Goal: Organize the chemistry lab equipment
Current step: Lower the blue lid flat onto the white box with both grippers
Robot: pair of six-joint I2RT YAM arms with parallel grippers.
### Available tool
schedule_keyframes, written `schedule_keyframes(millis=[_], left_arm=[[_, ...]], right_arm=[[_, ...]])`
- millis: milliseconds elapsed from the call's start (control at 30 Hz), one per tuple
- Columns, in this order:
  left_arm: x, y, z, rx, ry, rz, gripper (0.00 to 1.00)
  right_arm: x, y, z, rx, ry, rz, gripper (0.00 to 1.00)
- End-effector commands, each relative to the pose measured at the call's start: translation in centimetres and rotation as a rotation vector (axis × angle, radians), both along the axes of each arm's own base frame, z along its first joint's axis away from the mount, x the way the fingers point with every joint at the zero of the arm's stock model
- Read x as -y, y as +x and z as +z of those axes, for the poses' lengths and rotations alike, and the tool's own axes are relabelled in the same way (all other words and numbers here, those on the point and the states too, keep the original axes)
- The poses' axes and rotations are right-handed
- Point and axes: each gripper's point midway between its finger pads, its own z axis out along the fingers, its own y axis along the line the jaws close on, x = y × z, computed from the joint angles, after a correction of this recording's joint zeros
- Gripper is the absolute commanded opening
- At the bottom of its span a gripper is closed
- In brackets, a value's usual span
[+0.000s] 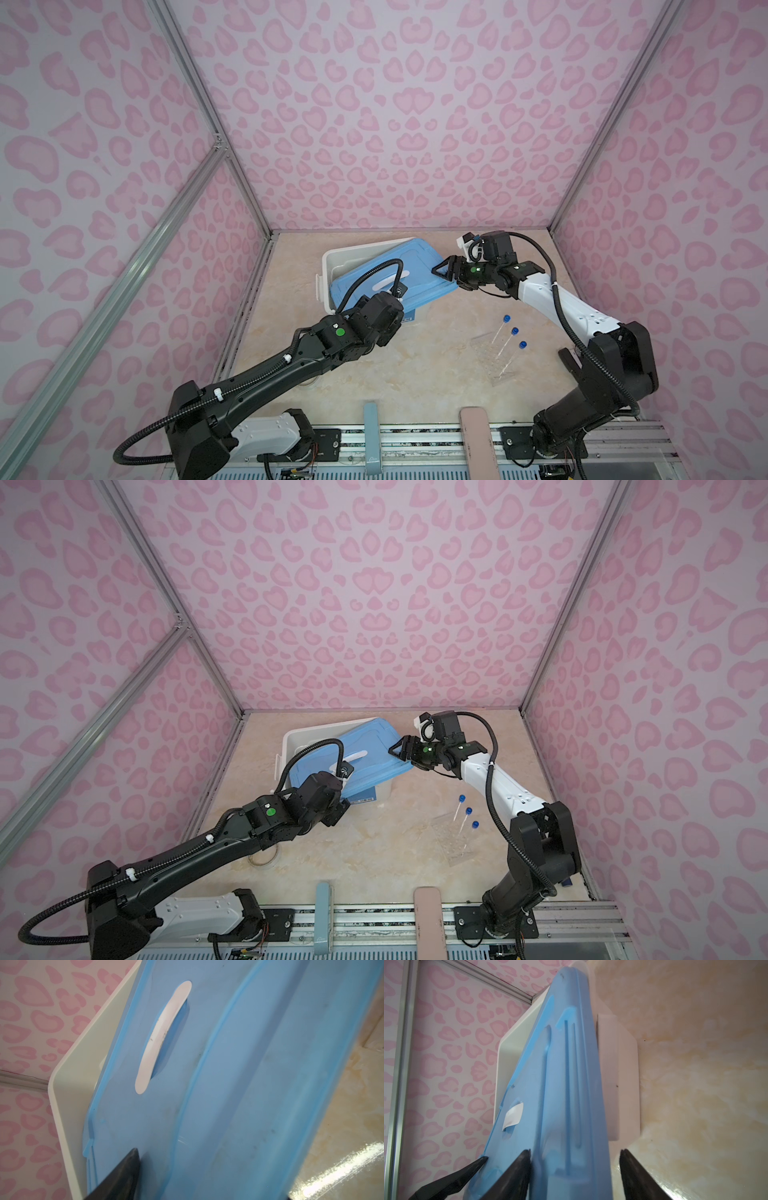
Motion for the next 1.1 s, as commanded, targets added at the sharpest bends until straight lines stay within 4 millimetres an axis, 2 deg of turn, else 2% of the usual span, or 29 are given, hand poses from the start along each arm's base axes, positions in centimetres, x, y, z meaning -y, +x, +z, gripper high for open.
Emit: schedule_keyframes(millis=[0, 67, 133, 267, 333, 600, 733, 833, 900, 1000, 1067], left_arm=[[0.1, -0.1, -0.3, -0.02, -0.091, 0.058, 0.79], [0.0, -0.3, -0.4, -0.021, -0.118, 0.072, 0.85], [0.0, -0.7, -0.5, -0.031, -0.156, 0.074, 0.98], [-0.6, -1.1, -1.0, -0.033, -0.207, 0.115, 0.97], [-0.7, -1.4, -1.0, -0.034, -0.251, 0.128, 0.97], [0.0, -3.4, -0.5, -0.103, -0.48, 0.127, 0.97], [-2.4, -3.5, 0.1, -0.109, -0.577, 0.255, 0.99], [-3.4, -3.4, 2.4, -0.136, -0.765, 0.3, 0.99], [-5.3, -2.8, 3.4, -0.128, -0.829, 0.391, 0.97], [-7.9, -1.2, 2.6, -0.139, -0.812, 0.512, 0.97], [-8.5, 0.0, 2.2, -0.148, -0.807, 0.538, 0.97]], right_arm=[[0.9, -0.2, -0.9, 0.006, -0.055, -0.011, 0.69], [1.1, -0.3, -1.1, 0.011, -0.064, -0.014, 0.7], [1.2, -0.3, -1.2, 0.012, -0.066, -0.013, 0.68], [1.3, -0.3, -1.5, 0.009, -0.056, -0.015, 0.64], [1.4, -0.2, -1.6, 0.011, -0.04, -0.02, 0.57], [1.7, -0.1, -1.2, 0.029, -0.025, -0.028, 0.45], [1.7, 0.0, -1.4, 0.03, -0.026, -0.028, 0.42], [1.6, 0.1, -1.4, 0.028, -0.025, -0.025, 0.42], [1.6, 0.2, -1.6, 0.025, -0.026, -0.024, 0.43], [1.6, 0.3, -2.1, 0.015, -0.034, -0.028, 0.44], [1.5, 0.5, -2.5, 0.004, -0.033, -0.028, 0.44]])
